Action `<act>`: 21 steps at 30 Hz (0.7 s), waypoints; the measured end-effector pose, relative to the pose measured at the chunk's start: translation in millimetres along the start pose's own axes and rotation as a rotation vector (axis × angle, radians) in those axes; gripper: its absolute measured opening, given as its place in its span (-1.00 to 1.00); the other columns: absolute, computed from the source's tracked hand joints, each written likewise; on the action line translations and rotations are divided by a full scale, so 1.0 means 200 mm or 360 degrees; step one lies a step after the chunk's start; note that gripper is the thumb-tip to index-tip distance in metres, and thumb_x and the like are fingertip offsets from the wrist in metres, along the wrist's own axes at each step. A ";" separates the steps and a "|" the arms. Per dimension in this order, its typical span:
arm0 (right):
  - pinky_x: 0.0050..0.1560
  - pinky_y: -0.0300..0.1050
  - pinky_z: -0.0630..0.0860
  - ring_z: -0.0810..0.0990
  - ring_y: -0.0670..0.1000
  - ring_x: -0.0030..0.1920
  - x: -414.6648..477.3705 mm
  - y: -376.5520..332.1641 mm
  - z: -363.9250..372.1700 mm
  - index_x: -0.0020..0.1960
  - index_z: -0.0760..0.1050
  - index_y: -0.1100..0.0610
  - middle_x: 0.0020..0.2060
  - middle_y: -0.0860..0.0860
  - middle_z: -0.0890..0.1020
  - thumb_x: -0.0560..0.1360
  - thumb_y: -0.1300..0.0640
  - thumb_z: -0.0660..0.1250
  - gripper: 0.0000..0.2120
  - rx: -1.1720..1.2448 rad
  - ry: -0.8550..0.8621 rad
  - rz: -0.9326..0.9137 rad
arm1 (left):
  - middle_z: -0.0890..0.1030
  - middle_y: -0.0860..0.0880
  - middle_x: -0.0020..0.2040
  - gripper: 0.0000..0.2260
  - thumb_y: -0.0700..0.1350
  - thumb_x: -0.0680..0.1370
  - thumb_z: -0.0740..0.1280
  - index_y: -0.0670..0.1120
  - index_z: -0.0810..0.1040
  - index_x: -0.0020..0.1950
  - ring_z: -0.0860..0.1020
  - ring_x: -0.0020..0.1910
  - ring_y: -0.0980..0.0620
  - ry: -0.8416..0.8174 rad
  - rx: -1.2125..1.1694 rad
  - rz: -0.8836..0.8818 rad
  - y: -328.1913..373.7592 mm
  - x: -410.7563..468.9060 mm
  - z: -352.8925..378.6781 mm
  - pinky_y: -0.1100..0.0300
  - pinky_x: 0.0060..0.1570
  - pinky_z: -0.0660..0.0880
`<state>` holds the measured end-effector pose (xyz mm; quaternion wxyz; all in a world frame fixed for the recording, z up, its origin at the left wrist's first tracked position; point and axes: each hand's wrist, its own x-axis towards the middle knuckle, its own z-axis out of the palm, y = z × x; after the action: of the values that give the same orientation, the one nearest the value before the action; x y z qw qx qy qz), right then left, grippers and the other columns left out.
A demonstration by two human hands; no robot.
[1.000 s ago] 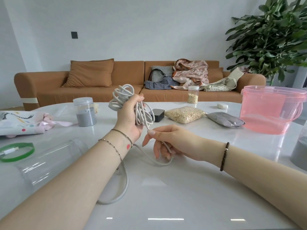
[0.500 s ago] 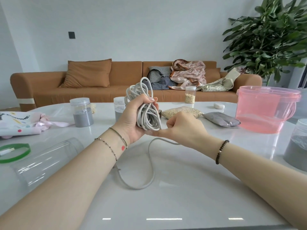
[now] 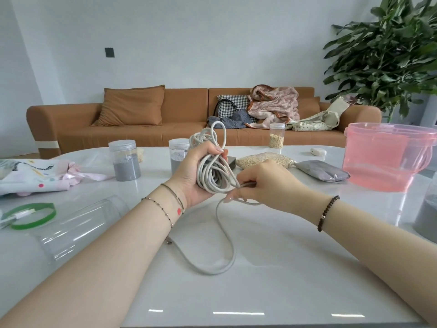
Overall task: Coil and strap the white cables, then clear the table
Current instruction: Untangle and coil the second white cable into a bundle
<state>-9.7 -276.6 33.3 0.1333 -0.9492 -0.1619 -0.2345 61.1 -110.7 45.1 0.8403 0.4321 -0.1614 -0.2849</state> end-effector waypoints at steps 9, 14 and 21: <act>-0.34 -0.09 0.33 0.41 -0.01 -0.34 0.00 0.02 -0.02 -0.31 0.46 0.07 -0.47 -0.06 0.46 0.34 -0.38 0.39 -0.51 -0.0344 0.0188 0.0261 | 0.52 -0.03 -0.36 -0.81 -0.21 0.55 0.25 -0.16 0.55 -0.25 0.48 -0.39 0.10 0.0098 0.0296 0.0070 0.00 0.00 0.02 0.25 -0.30 0.44; -0.42 -0.11 0.19 0.25 0.01 -0.45 0.01 0.02 -0.02 -0.44 0.22 0.12 -0.56 -0.05 0.28 0.21 -0.34 0.52 -0.35 -0.0049 0.0271 0.0640 | 0.55 -0.03 -0.40 -0.86 -0.22 0.55 0.29 -0.18 0.58 -0.19 0.51 -0.47 0.09 0.0165 0.0586 0.0134 -0.01 0.01 0.01 0.27 -0.42 0.49; -0.49 -0.20 0.24 0.18 -0.01 -0.58 0.03 -0.01 -0.05 -0.44 0.34 0.08 -0.55 0.00 0.28 0.52 -0.09 0.42 -0.53 0.1457 0.0217 0.1029 | 0.62 -0.15 -0.29 -0.96 -0.29 0.48 0.40 -0.23 0.64 -0.10 0.58 -0.37 -0.03 0.0202 0.0921 0.0172 -0.10 0.05 0.02 0.20 -0.36 0.55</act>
<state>-10.0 -277.2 45.5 0.6067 -0.7786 0.0608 -0.1485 59.7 -127.9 30.3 0.7046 0.6614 -0.2057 -0.1543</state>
